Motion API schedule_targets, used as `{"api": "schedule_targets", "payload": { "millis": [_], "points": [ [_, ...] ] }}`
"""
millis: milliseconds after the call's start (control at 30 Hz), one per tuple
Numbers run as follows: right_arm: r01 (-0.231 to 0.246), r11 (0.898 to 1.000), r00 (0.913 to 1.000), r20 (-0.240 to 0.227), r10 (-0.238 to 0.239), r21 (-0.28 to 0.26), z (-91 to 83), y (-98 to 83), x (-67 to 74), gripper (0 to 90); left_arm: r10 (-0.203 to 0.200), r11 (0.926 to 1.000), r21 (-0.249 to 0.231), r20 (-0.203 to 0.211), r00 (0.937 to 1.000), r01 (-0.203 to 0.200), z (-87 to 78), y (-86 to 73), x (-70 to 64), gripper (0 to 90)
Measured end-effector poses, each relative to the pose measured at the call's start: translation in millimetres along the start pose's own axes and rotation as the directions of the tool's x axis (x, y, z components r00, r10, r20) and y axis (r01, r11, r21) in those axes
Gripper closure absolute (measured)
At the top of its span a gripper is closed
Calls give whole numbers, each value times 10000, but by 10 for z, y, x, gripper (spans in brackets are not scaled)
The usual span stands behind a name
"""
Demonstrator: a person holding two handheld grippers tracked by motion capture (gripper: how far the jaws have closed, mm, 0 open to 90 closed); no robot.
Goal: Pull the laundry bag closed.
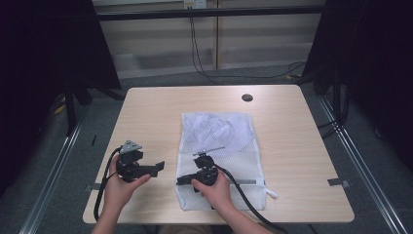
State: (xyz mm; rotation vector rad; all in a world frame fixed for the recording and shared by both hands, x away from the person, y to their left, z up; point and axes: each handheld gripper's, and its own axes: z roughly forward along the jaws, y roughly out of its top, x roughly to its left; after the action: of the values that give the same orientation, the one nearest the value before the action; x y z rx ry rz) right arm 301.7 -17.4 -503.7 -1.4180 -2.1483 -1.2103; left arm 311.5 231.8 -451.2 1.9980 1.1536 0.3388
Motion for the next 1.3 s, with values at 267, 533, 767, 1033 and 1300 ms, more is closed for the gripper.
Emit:
{"api": "schedule_targets", "payload": {
  "millis": [267, 533, 767, 1033, 1300],
  "points": [
    [38, 9999, 10000, 67, -39, 147, 68, 8, 3, 774, -29, 10000, -45, -41, 10000, 29, -9, 1, 15, 58],
    [-20, 9997, 9998, 215, 15, 228, 86, 15, 10, 839, -26, 10000, -37, -47, 10000, 26, -9, 1, 13, 59],
    [-32, 9998, 10000, 74, 31, 184, 37, 33, 2, 863, -10, 10000, -16, -34, 10000, 10, -5, -2, 8, 60],
    [-241, 9997, 9993, -278, 240, 0, -52, 56, 4, 866, -53, 10000, 47, 132, 9999, 52, 8, -6, -9, 64],
    [-405, 9989, 9980, -500, 392, -255, -154, 84, -12, 867, -160, 9999, -11, 296, 9994, 160, 11, -4, -26, 70]
  ]
}}
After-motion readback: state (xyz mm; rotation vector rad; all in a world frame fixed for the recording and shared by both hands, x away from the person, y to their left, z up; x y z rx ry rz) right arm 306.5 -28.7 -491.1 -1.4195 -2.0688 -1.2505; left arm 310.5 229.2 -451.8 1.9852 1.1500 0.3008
